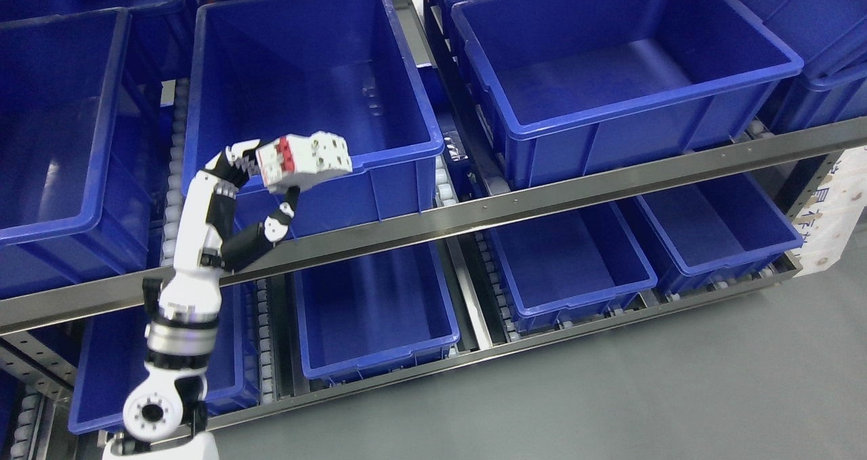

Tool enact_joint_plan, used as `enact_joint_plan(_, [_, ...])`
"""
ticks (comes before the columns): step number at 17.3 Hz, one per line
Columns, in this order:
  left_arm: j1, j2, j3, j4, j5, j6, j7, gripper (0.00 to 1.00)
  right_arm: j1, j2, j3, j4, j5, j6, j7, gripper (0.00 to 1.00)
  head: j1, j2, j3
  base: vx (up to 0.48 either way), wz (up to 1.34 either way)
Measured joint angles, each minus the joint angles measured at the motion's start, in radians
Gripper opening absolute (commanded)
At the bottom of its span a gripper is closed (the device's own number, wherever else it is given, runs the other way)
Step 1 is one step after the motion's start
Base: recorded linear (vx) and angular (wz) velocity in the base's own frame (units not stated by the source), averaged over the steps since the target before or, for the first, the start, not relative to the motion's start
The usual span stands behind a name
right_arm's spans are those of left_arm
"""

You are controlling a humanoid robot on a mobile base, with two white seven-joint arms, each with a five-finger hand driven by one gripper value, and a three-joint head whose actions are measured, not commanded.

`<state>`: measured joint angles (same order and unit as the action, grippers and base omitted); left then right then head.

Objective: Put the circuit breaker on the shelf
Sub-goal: 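Hold the breaker in the left hand while turning toward the bin shelf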

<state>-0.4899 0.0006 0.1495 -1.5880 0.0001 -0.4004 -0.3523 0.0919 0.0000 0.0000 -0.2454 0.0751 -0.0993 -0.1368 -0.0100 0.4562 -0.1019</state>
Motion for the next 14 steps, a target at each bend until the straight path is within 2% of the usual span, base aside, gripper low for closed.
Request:
enact_joint_plan(4, [-0.156, 0.035, -0.01, 0.092, -0.048, 0.075, 0.0, 0.15, 0.001, 0.0, 0.0, 0.0, 0.0, 0.0, 0.0, 1.0, 0.0, 0.0, 0.0, 0.007, -0.18])
enact_joint_plan(8, [-0.317, 0.093, -0.014, 0.254, -0.201, 0.101, 0.0, 0.15, 0.001, 0.0, 0.0, 0.0, 0.0, 0.0, 0.0, 1.0, 0.0, 0.0, 0.0, 0.005, -0.2])
enact_joint_plan(14, [-0.414, 0.16, -0.005, 0.399, -0.276, 0.145, 0.006, 0.15, 0.0, 0.0, 0.0, 0.0, 0.0, 0.0, 0.0, 1.0, 0.0, 0.0, 0.0, 0.002, -0.07])
